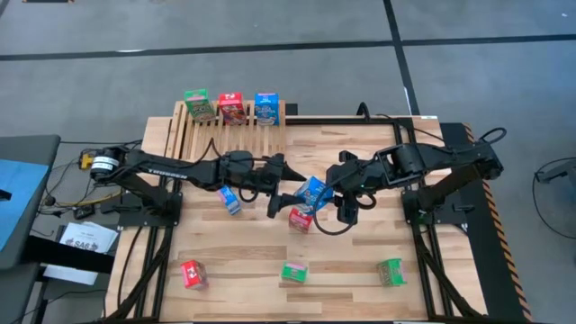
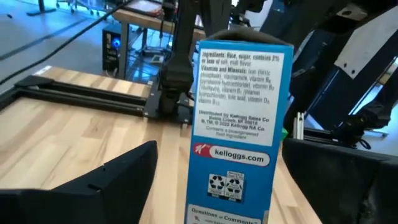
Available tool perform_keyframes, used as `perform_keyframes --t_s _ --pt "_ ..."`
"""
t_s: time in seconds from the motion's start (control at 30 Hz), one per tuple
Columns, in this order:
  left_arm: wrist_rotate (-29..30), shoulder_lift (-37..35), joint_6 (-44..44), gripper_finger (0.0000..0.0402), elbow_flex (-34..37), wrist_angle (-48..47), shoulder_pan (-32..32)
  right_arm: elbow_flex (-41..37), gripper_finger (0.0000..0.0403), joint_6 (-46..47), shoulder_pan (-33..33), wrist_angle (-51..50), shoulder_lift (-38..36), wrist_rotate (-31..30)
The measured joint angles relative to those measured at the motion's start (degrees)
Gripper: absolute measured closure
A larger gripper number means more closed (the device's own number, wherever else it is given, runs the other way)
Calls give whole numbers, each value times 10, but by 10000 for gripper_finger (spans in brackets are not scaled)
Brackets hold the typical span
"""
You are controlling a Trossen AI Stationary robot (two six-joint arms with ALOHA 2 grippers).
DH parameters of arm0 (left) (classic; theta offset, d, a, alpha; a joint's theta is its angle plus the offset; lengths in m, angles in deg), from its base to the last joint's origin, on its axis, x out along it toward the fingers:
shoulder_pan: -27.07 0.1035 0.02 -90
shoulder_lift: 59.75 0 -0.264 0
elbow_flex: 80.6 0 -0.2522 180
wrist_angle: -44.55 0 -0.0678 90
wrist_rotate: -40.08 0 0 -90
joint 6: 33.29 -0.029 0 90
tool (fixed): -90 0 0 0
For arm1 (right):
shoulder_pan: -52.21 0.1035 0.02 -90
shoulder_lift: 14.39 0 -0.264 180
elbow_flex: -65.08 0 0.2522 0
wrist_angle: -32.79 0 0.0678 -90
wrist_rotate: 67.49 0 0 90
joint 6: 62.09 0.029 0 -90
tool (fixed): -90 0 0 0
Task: Stack cereal on shelf
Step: Put the right blue cereal box on the shelf aligned with the other blue cereal box
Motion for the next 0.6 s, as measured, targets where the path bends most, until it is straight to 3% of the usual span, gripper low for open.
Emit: perform_keyframes --t_s 0.6 --pt "-39 2 -14 191 0 -1 2 0 200 0 0 0 0 0"
